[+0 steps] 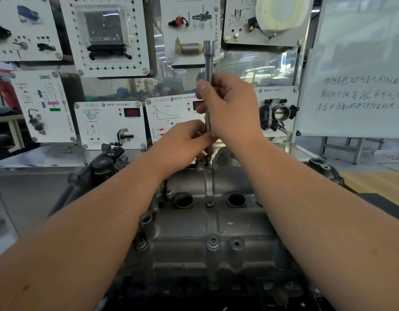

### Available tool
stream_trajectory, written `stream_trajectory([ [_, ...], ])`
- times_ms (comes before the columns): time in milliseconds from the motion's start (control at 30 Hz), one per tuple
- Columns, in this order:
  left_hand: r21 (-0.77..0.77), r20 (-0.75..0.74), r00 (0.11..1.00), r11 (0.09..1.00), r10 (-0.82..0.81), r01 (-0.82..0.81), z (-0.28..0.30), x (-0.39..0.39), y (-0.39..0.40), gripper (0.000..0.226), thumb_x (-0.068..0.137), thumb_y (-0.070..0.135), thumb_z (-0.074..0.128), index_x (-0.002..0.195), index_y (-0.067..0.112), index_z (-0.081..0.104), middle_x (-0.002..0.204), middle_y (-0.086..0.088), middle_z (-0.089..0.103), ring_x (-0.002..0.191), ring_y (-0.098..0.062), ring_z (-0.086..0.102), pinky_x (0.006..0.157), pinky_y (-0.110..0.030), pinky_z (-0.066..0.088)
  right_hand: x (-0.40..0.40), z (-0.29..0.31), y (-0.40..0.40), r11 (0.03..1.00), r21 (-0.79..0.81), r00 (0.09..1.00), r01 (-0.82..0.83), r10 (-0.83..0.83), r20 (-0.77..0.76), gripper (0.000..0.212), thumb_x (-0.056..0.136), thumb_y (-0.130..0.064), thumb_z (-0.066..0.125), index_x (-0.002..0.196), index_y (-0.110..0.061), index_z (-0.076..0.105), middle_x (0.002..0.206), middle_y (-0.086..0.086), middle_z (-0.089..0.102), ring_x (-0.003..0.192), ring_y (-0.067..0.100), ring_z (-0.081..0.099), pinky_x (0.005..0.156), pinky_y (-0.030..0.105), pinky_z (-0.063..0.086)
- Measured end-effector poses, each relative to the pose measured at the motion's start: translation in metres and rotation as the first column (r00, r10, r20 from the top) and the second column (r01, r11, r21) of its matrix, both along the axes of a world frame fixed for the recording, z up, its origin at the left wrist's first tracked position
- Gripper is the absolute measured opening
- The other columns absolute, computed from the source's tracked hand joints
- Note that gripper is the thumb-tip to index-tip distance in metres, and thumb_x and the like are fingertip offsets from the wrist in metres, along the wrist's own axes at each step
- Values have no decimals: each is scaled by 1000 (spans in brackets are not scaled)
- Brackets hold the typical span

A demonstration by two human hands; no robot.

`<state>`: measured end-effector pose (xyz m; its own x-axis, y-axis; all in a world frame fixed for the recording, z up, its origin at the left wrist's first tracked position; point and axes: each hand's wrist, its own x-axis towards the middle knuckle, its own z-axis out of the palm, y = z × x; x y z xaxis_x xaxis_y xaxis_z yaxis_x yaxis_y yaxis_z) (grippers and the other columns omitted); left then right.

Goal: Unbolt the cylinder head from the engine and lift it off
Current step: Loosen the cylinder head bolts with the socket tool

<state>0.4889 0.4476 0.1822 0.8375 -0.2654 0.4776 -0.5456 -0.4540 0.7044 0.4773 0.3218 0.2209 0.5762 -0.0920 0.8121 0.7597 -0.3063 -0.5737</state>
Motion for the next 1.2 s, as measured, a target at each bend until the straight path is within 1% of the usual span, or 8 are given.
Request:
stream_trajectory([
  [100, 11, -17, 1000, 1000, -21, 22, 0, 0, 0, 13, 103, 36, 55, 98, 29, 65, 86, 9, 75, 77, -13, 74, 53, -18, 48, 0, 0, 1, 999, -39, 1000, -4, 3, -24, 23, 104, -22, 49, 89, -15, 65, 80, -5, 72, 61, 6, 69, 66, 36, 59],
  [233, -11, 7, 998, 998, -64, 64, 0, 0, 1, 9, 101, 25, 60, 102, 17, 65, 77, 7, 72, 69, -4, 71, 55, -14, 46, -1, -2, 1, 997, 24, 997, -70, 71, -28, 18, 102, -26, 56, 119, -20, 54, 84, -4, 74, 64, 8, 71, 68, 32, 60],
  [333, -18, 17, 998, 998, -65, 65, 1, 0, 1, 17, 99, 25, 65, 108, 11, 65, 87, -2, 74, 79, -16, 73, 67, -26, 54, -1, -2, 1, 999, 13, 999, -39, 39, -1, 12, 97, -26, 66, 101, -27, 55, 84, -2, 74, 66, 8, 71, 72, 38, 61],
  [433, 14, 3, 1000, 1000, -15, 15, 0, 0, 1, 18, 101, 34, 58, 107, 19, 65, 84, 4, 76, 76, -15, 74, 51, -14, 45, 2, -1, 1, 1000, 16, 1000, -13, 13, -6, 11, 99, -21, 60, 89, -26, 59, 81, -5, 73, 67, 7, 72, 75, 41, 60],
  [533, 38, -14, 1000, 999, -17, 18, 0, -1, 1, 16, 104, 36, 51, 110, 29, 64, 87, 13, 75, 77, -10, 74, 47, -15, 43, 4, 0, 1, 1000, 15, 1000, 13, -12, -29, 15, 102, -19, 51, 97, -15, 65, 79, -7, 71, 66, 6, 71, 76, 43, 60],
  [733, -3, 23, 999, 999, -36, 36, 0, -1, 1, 27, 99, 27, 63, 113, 4, 62, 89, -5, 75, 76, -16, 73, 60, -18, 51, 1, -3, 1, 999, 40, 999, -32, 32, -1, 15, 98, -27, 64, 108, -20, 56, 79, -3, 74, 63, 10, 71, 69, 36, 60],
  [967, 46, -11, 1000, 999, -29, 29, 0, -2, 0, 16, 106, 37, 48, 108, 29, 62, 86, 14, 74, 77, -12, 73, 50, -17, 45, 2, 0, 0, 1000, 3, 1000, -13, 13, -21, 13, 103, -20, 52, 97, -17, 63, 83, -7, 72, 68, 9, 71, 71, 41, 59],
  [1200, 6, 49, 997, 999, -53, 53, 1, -2, 1, 22, 101, 20, 61, 110, 1, 60, 89, -15, 71, 65, -5, 69, 49, -11, 43, 1, -3, 1, 997, -2, 997, -82, 82, -3, 19, 100, -27, 59, 116, -30, 49, 83, -5, 74, 67, 7, 70, 62, 25, 56],
])
